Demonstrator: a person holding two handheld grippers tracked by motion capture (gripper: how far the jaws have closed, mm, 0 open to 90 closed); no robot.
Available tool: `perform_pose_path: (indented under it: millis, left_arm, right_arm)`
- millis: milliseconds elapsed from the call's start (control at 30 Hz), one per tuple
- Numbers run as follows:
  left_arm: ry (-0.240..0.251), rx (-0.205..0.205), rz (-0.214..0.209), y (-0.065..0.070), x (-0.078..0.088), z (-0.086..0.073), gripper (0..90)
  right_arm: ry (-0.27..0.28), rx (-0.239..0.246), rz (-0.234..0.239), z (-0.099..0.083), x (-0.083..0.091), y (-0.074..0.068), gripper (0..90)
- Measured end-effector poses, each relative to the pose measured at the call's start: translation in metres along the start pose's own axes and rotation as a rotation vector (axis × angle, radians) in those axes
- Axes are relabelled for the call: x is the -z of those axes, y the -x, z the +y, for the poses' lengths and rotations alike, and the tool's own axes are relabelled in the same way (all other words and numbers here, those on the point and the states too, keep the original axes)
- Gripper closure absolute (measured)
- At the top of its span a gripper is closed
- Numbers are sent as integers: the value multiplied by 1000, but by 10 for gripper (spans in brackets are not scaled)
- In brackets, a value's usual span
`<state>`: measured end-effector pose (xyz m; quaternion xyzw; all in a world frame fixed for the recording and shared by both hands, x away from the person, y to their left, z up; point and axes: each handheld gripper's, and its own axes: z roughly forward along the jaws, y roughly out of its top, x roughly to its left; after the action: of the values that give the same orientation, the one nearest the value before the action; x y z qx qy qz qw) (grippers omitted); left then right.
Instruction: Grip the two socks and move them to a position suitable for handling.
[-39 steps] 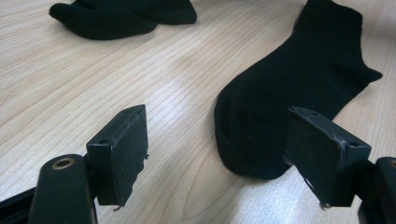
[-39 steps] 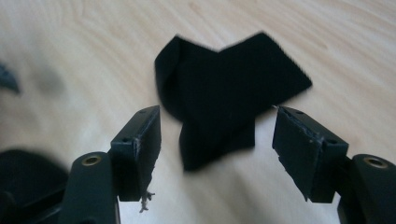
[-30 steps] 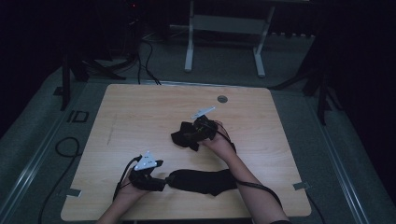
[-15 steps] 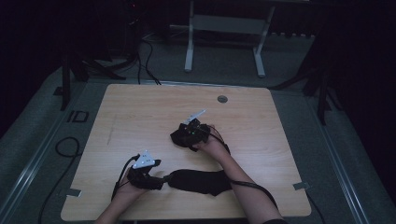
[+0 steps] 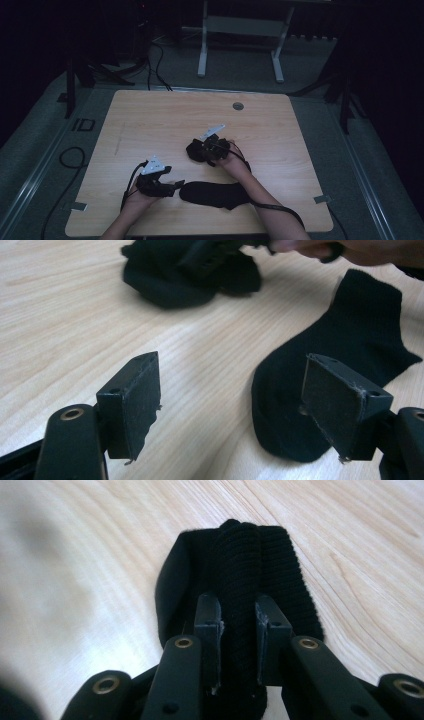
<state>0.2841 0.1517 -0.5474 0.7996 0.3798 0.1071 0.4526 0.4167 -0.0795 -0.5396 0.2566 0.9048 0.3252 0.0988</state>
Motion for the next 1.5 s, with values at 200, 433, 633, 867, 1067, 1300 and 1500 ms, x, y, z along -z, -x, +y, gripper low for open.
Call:
perform_pose_path:
  millis: [200, 433, 633, 867, 1067, 1300, 1500]
  left_arm:
    - [13, 6, 2, -2, -7, 11, 240]
    - [44, 15, -29, -2, -14, 22, 241]
    - [44, -9, -57, 2, -30, 40, 308]
    - [69, -45, -84, 11, -49, 61, 657]
    - [57, -66, -37, 16, -49, 67, 872]
    - [36, -84, -13, 21, -45, 73, 877]
    - [-22, -77, 72, 13, -40, 67, 878]
  right_arm:
    - [70, 17, 9, -10, 31, -8, 759]
    - [120, 26, 30, -15, 58, -20, 759]
    - [168, 35, 51, -19, 79, -27, 758]
    - [189, 30, 50, -22, 91, -24, 757]
    - [203, 2, 25, -29, 97, -14, 753]
    - [217, -22, 31, -39, 102, -7, 745]
    - [219, -40, -62, -48, 112, 0, 796]
